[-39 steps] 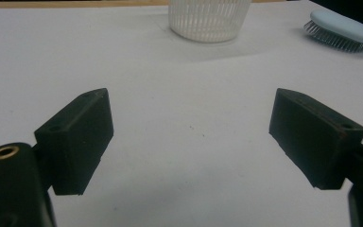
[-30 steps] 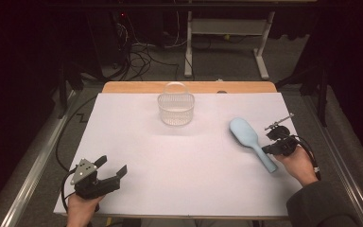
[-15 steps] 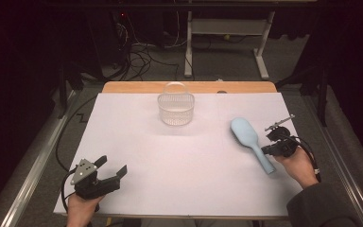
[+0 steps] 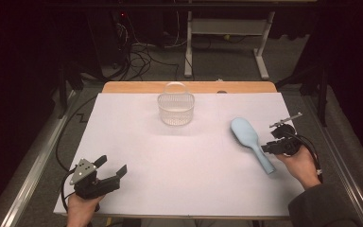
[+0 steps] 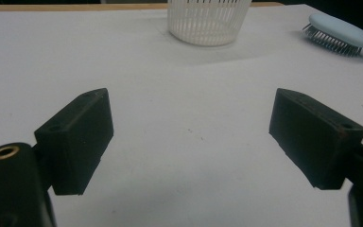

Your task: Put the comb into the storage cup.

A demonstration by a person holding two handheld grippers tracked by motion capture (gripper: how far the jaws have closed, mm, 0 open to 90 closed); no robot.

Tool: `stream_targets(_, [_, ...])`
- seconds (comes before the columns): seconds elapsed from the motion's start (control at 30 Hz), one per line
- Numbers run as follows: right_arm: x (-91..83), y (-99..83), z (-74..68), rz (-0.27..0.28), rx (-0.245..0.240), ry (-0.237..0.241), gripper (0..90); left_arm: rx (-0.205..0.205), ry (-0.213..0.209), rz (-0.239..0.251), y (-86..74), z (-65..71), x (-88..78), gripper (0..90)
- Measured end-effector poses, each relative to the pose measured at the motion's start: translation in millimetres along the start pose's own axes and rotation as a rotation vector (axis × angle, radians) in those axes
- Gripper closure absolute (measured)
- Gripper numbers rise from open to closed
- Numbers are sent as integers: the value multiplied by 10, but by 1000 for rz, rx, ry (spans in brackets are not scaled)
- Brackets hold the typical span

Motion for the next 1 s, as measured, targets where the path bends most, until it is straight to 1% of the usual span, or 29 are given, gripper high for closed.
stream_targets(0.07, [-6, 9, -6, 7, 1, 0, 614, 2, -1, -2, -2, 1, 3, 138])
stream_targets(0.2, [-4, 31, -34, 26, 12, 14, 528, 2, -3, -4, -4, 3, 8, 138])
stream_targets(0.23, [-4, 31, -34, 26, 12, 14, 528, 2, -3, -4, -4, 3, 8, 138])
stream_targets(0.27, [9, 36, -46, 26, 2, 11, 503, 1, -1, -5, -4, 2, 7, 138])
stream_targets(0.53, [43, 46, -84, 26, -11, 8, 458, -1, -2, -14, -10, 3, 9, 138])
stream_targets(0.6, [61, 51, -105, 26, -15, 7, 434, -1, -2, -15, -10, 3, 9, 138])
stream_targets(0.7, [77, 55, -119, 26, -15, 8, 418, -1, -1, -15, -9, 4, 8, 138])
stream_targets(0.73, [94, 62, -133, 29, -8, 6, 399, -1, -1, -15, -9, 3, 7, 138])
stream_targets(0.8, [101, 64, -138, 31, -8, 6, 398, -2, 1, -14, -7, 1, 5, 138])
stream_targets(0.83, [122, 63, -148, 26, -11, 0, 387, -2, 2, -13, -7, -1, 5, 138])
stream_targets(1.0, [171, 50, -175, 10, -17, 0, 387, -2, 3, -14, -6, -2, 3, 138])
Point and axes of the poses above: each handheld gripper's, and its own axes: x roughly forward along the jaws, y roughly out of its top, z roughly to its right, the point moved 7 cm from there along x, roughly forward along the jaws, and after that the axes turned 14 degrees about z, right-handed, at the moved point
